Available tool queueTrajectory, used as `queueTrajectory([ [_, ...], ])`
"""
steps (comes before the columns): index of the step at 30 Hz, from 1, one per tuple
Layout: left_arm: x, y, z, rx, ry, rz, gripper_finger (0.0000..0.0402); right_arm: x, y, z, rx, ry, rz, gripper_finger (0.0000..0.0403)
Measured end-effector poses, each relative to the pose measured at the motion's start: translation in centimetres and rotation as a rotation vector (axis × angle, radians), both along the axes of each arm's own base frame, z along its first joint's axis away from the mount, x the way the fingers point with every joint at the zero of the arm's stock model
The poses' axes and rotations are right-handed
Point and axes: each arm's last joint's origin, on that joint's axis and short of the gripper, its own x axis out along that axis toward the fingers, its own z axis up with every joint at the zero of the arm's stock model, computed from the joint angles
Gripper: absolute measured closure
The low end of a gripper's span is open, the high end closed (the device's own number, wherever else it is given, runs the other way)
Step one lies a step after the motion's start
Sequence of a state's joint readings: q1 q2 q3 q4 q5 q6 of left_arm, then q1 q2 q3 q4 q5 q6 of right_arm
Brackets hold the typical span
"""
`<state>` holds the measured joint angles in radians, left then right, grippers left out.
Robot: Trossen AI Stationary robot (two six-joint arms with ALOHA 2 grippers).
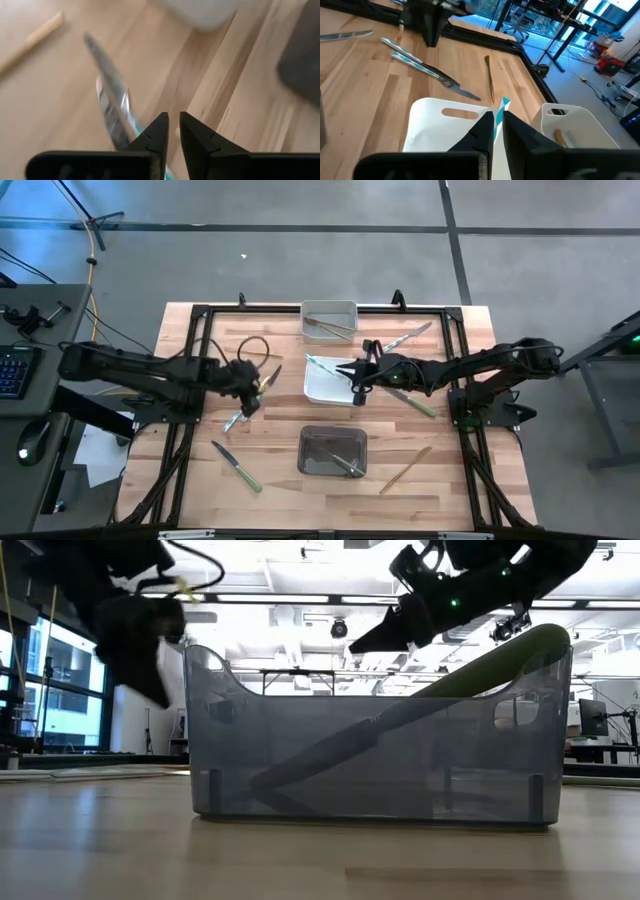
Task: Sort silverware by color (type)
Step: Put the white-blue table knife into the white bin
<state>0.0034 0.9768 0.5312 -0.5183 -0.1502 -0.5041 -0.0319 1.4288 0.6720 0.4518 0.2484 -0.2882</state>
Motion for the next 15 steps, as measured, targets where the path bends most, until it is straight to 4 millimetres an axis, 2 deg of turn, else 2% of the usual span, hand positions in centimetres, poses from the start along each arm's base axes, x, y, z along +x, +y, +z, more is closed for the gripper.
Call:
queueTrajectory([
  [7,0.2,-1.7,-2.1,-0.028,0.174,0.041,0.0311,0.0,0.1,0.0,0.019,-0.009,0.014,0.038],
  [15,1.1,-1.9,-4.9,0.011,0.333,0.038,0.0273,0.0,0.5,0.0,0.025,-0.008,0.029,0.038],
])
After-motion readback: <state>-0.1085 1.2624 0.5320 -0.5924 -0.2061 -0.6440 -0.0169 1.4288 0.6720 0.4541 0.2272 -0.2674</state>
